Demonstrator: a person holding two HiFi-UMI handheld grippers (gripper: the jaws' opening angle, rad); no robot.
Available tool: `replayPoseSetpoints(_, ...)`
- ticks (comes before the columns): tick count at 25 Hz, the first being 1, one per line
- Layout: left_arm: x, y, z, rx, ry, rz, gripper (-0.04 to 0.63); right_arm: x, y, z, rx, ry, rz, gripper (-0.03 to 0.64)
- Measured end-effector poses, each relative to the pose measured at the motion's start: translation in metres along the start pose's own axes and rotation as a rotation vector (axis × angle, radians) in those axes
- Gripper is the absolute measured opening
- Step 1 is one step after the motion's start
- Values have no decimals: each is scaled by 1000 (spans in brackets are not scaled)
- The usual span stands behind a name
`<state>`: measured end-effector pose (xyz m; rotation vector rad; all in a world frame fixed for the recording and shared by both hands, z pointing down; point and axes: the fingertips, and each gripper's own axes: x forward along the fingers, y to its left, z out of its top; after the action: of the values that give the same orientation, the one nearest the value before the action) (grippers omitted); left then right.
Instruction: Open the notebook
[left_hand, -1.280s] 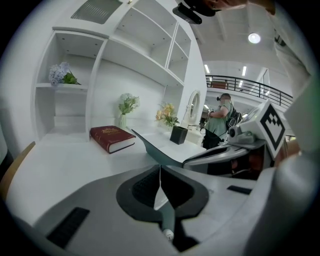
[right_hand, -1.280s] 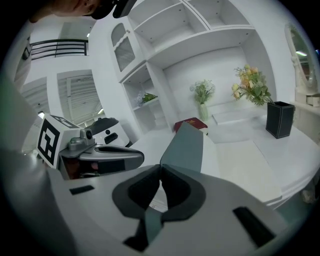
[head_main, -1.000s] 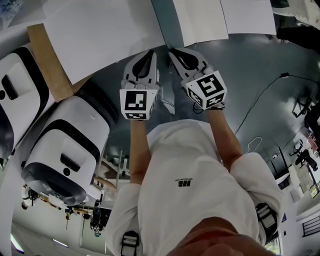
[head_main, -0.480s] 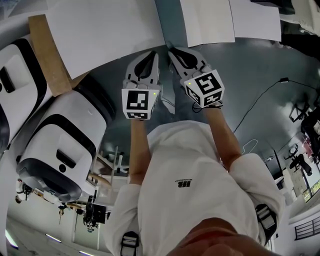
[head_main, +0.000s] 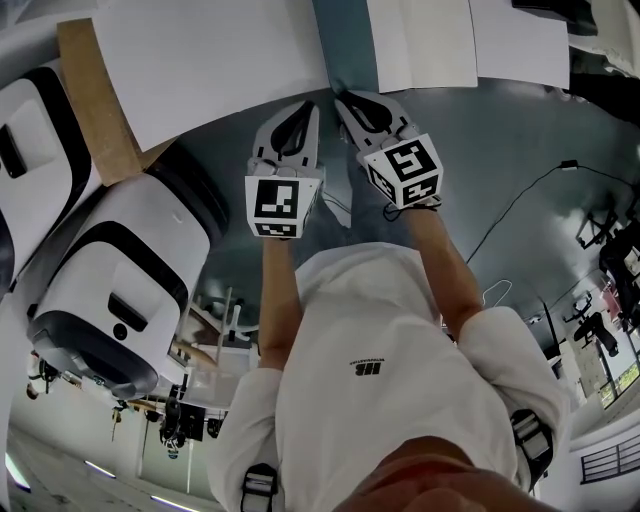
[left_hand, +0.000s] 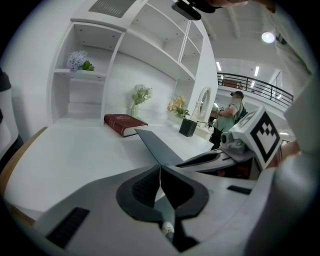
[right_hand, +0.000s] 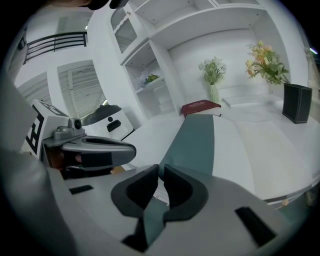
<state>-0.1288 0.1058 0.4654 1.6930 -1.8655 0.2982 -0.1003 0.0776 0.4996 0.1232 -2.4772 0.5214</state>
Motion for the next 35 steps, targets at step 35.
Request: replayPoseSetpoints(35,-6,-3,-6,-2,-3,14,0,13,-1,-26,-7,47,20,75)
